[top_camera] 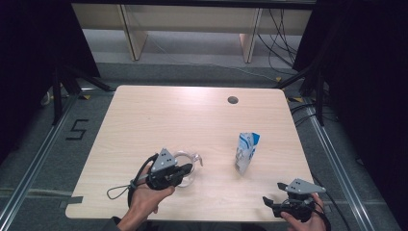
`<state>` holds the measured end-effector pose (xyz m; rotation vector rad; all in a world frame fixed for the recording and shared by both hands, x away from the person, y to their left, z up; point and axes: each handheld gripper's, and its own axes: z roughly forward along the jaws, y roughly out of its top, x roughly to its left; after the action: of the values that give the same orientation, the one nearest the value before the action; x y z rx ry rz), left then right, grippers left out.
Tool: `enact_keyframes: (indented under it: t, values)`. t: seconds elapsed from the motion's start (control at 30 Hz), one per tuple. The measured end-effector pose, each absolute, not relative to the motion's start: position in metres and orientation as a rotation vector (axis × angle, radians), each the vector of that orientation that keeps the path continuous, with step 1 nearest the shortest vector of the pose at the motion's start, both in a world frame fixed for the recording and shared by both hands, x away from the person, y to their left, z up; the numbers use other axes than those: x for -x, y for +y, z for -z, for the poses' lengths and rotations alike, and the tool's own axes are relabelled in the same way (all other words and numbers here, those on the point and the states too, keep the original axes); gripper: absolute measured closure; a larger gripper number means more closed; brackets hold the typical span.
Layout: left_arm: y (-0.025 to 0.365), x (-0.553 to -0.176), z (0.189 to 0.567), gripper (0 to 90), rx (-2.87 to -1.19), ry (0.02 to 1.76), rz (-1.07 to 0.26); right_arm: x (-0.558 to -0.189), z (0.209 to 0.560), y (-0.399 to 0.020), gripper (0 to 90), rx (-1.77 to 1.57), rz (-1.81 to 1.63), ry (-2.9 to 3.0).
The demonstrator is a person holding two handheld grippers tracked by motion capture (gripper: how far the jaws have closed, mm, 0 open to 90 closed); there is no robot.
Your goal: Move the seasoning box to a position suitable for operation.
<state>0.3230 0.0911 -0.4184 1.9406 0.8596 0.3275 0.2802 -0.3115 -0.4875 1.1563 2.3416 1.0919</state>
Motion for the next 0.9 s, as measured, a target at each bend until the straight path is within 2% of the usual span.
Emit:
enact_keyframes:
  t: [0.4,0.9]
  values:
    - [0.071,-0.356,0.408,89.5,-2.022,0.932,-0.378,-0.279,0.487,-0.311,22.4,-1.147,-1.068,2.336]
    - [0.067,-0.385,0.408,89.5,-2.072,1.021,-0.384,-0.278,0.487,-0.309,22.5,-1.157,-1.078,2.340]
